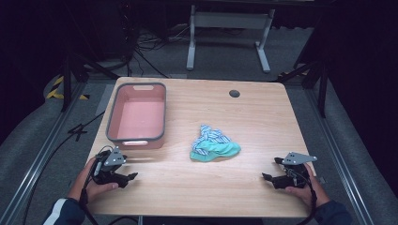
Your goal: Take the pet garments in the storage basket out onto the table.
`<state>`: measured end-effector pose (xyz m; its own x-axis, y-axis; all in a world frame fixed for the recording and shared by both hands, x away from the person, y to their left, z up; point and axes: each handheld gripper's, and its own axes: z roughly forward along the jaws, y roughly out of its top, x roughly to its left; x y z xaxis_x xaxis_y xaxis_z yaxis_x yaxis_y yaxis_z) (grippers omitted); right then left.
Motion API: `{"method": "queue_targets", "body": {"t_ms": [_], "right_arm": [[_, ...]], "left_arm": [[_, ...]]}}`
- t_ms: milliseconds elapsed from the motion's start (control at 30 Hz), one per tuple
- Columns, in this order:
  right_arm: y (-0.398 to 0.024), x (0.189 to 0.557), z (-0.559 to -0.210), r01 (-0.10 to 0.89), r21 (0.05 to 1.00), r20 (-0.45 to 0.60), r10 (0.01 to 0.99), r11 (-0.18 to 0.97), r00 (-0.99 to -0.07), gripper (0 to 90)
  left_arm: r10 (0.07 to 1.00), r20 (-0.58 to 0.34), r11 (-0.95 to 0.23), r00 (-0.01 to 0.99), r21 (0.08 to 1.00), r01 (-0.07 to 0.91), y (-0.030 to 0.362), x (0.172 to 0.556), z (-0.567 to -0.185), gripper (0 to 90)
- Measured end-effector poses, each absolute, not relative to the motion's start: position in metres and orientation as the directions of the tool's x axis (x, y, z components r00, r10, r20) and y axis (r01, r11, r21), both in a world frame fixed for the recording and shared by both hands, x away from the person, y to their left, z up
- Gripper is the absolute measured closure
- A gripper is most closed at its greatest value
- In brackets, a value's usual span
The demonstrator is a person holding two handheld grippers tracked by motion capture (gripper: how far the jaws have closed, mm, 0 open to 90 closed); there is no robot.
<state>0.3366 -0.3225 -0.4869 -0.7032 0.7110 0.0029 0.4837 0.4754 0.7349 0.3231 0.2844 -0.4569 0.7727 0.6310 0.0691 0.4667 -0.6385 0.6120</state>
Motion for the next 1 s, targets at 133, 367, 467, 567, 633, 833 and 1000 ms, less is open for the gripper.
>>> {"method": "queue_targets", "body": {"t_ms": [133,367,467,567,633,833,1000], "right_arm": [[-0.322,0.336,-0.487,0.487,0.735,0.004,0.715,0.472,-0.699,15.1],[-0.322,0.336,-0.487,0.487,0.735,0.004,0.715,0.472,-0.699,15.1],[-0.323,0.336,-0.487,0.486,0.734,0.002,0.715,0.474,-0.700,15.1],[-0.323,0.336,-0.487,0.488,0.735,0.005,0.716,0.471,-0.698,15.2],[-0.323,0.336,-0.487,0.488,0.735,0.005,0.716,0.471,-0.698,15.2],[-0.323,0.334,-0.487,0.493,0.735,0.006,0.723,0.466,-0.691,15.2],[-0.323,0.335,-0.487,0.492,0.735,0.006,0.721,0.466,-0.692,15.1]], "left_arm": [[0.654,0.032,-0.603,0.756,0.625,0.496,0.296,0.318,-0.469,21.8],[0.700,-0.014,-0.509,0.714,0.692,0.512,0.307,0.317,-0.482,15.2],[0.702,-0.018,-0.505,0.712,0.692,0.516,0.307,0.316,-0.483,15.0],[0.702,-0.018,-0.505,0.712,0.692,0.516,0.307,0.316,-0.483,15.0],[0.703,-0.017,-0.505,0.711,0.692,0.516,0.307,0.316,-0.483,14.9],[0.708,-0.017,-0.502,0.706,0.692,0.519,0.306,0.316,-0.483,14.4],[0.711,-0.016,-0.501,0.703,0.690,0.522,0.305,0.316,-0.483,14.1]]}}
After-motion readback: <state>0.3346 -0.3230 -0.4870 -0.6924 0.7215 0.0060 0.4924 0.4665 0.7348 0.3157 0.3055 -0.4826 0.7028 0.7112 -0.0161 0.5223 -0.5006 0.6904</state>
